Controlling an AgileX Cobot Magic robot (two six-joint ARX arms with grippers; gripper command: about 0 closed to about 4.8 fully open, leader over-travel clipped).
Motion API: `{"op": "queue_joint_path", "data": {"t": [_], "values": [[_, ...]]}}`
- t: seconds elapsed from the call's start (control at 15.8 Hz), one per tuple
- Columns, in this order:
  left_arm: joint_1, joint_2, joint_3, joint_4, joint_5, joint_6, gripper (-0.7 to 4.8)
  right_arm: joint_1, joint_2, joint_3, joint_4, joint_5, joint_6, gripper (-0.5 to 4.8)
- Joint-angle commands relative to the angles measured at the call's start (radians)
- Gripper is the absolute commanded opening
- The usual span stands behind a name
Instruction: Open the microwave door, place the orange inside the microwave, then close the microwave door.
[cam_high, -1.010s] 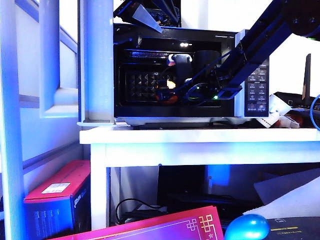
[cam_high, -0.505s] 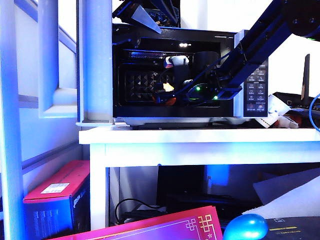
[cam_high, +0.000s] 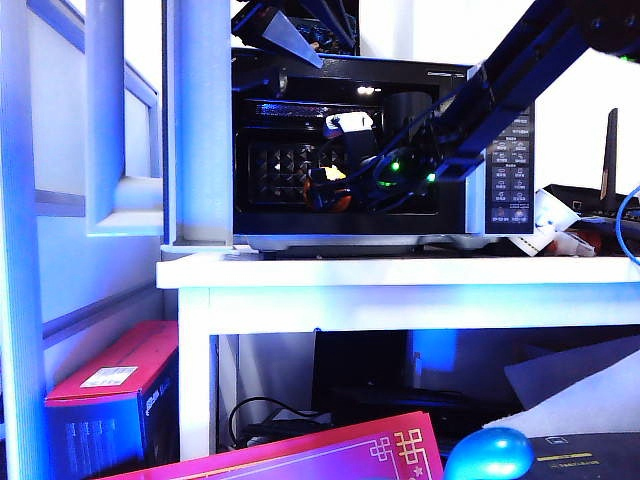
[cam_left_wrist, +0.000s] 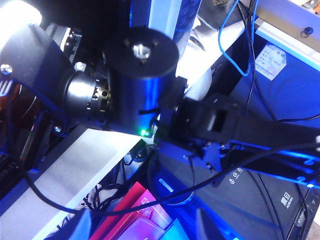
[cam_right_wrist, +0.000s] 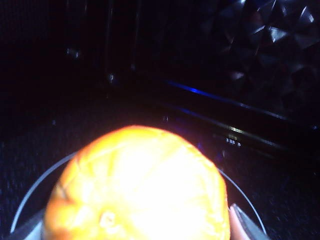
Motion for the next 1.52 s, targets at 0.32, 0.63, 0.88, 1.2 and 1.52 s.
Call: {"op": "queue_joint_path", "data": {"t": [0.32,0.63,0.88,1.2,1.52], "values": [[0.0,-0.009,0.001,0.003,-0.003,0.001,2.81,-0.011,-0.071,0.002,-0.254,0.029,-0.108,4.79],[0.0,-0.009,0.0,0.003,-0.003,0.001,2.81,-0.013,-0.123,0.002,-0.341,0.068,-0.166,4.79],[0.0,-0.009,0.0,0.003,-0.003,0.0,2.81,-0.013,-0.151,0.004,-0.356,0.084,-0.166,4.79],[-0.001,-0.009,0.0,0.003,-0.002,0.0,2.81,-0.013,-0.188,0.004,-0.459,0.093,-0.169,4.79],[-0.001,-0.009,0.001,0.003,0.001,-0.003,2.81,-0.012,-0.25,0.005,-0.652,0.107,-0.244,4.79]]}}
